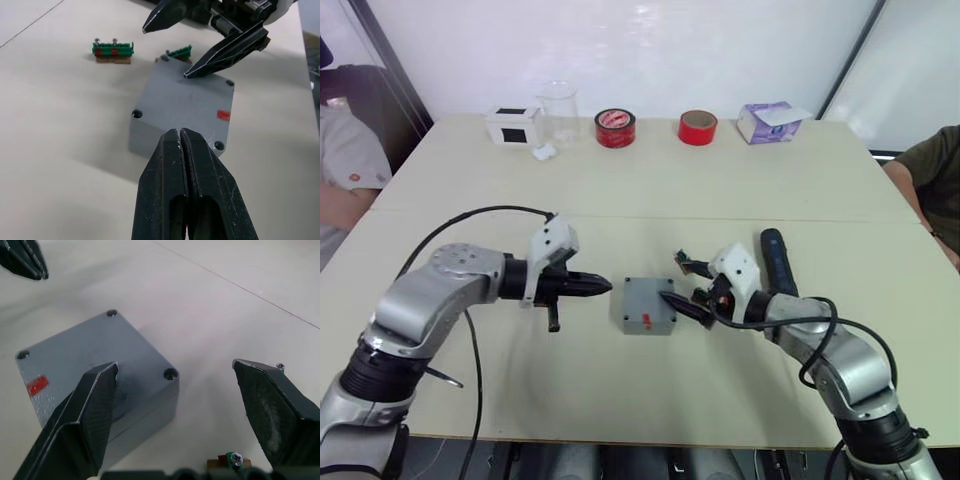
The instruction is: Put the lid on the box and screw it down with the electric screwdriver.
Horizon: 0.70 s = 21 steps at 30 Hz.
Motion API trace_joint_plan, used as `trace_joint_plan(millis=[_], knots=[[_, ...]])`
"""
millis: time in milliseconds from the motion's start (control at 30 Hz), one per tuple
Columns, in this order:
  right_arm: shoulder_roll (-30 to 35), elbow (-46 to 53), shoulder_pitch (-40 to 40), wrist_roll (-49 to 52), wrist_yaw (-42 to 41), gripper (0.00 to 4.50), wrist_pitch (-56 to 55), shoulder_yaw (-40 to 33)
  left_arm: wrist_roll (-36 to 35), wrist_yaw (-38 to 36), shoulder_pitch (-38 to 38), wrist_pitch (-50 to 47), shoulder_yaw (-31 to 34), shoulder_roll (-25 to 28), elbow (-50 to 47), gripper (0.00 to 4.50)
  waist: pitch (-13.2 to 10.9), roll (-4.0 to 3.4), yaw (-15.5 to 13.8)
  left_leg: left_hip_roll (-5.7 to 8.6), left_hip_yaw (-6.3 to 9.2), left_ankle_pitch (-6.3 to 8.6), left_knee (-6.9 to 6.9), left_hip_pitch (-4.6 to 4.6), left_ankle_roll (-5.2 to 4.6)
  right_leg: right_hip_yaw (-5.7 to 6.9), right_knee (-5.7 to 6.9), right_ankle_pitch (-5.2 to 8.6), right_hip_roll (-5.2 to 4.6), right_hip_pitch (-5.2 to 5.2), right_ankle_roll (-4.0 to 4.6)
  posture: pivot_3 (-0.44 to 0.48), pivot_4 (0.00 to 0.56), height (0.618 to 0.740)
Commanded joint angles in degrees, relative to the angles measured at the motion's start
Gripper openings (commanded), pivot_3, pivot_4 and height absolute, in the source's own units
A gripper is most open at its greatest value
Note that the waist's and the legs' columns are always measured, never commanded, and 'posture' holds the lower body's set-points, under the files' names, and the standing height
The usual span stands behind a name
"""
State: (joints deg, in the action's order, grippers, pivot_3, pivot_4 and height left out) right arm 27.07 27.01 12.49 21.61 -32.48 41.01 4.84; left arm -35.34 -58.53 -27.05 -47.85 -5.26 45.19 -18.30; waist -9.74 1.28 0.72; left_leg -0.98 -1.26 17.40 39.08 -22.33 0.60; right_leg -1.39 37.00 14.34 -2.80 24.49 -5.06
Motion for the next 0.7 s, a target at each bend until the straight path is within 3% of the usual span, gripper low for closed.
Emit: trace_joint_plan(millis=[33, 267, 367, 500, 600, 700], knots=[[-2.2, 3.4, 1.9, 5.0, 2.6, 3.71, 3.9, -5.2, -5.2, 2.1, -1.2, -3.8, 4.5, -1.7, -2.0, 0.0, 0.0, 0.0, 0.0, 0.0, 0.0, 0.0, 0.01, 0.0, 0.0, 0.0, 0.02, 0.0, 0.0, 0.0, 0.0, 0.0, 0.15, 0.74], [-5.2, 4.0, 6.5, 11.9, 8.2, 3.71, 13.2, -11.7, -5.8, 11.5, -2.4, -6.5, 7.1, -7.3, -1.5, 0.0, 0.0, 0.0, 0.0, 0.0, 0.03, 0.0, 0.02, 0.01, 0.0, 0.01, 0.07, -0.01, -0.03, 0.0, 0.0, 0.0, 0.15, 0.74], [-5.2, 3.3, 8.4, 15.8, 8.2, 3.71, 16.2, -14.0, -4.5, 11.9, -1.5, -2.9, 6.8, -8.8, -2.7, 0.0, 0.0, 0.0, 0.0, 0.0, 0.04, 0.0, 0.02, 0.01, 0.0, 0.01, 0.07, -0.01, -0.02, 0.0, 0.0, 0.0, 0.15, 0.74], [-3.5, 2.8, 10.2, 17.8, 8.2, 3.71, 18.3, -15.5, -6.2, 12.3, -1.7, -5.2, 6.6, -9.3, -1.9, 0.0, 0.0, 0.0, 0.1, 0.0, 0.03, 0.0, 0.01, 0.01, 0.0, 0.01, 0.07, -0.02, -0.03, 0.0, 0.0, 0.0, 0.15, 0.74], [-1.5, 2.7, 12.0, 18.9, 8.2, 4.46, 18.8, -17.0, -9.2, 9.0, -1.3, -6.0, 6.9, -8.8, -1.9, 0.0, 0.0, -0.01, 0.1, 0.01, 0.02, 0.0, 0.01, 0.01, 0.0, 0.01, 0.07, -0.02, -0.03, 0.0, 0.0, 0.0, 0.15, 0.74], [0.4, 1.0, 16.1, 20.7, 10.9, 4.46, 23.4, -19.9, -9.0, 6.0, -3.4, -4.8, 4.9, -7.7, -2.9, 0.0, 0.0, -0.01, 0.1, 0.0, 0.03, 0.0, 0.01, 0.01, 0.0, 0.02, 0.07, -0.02, -0.02, 0.0, 0.01, 0.0, 0.15, 0.74]])
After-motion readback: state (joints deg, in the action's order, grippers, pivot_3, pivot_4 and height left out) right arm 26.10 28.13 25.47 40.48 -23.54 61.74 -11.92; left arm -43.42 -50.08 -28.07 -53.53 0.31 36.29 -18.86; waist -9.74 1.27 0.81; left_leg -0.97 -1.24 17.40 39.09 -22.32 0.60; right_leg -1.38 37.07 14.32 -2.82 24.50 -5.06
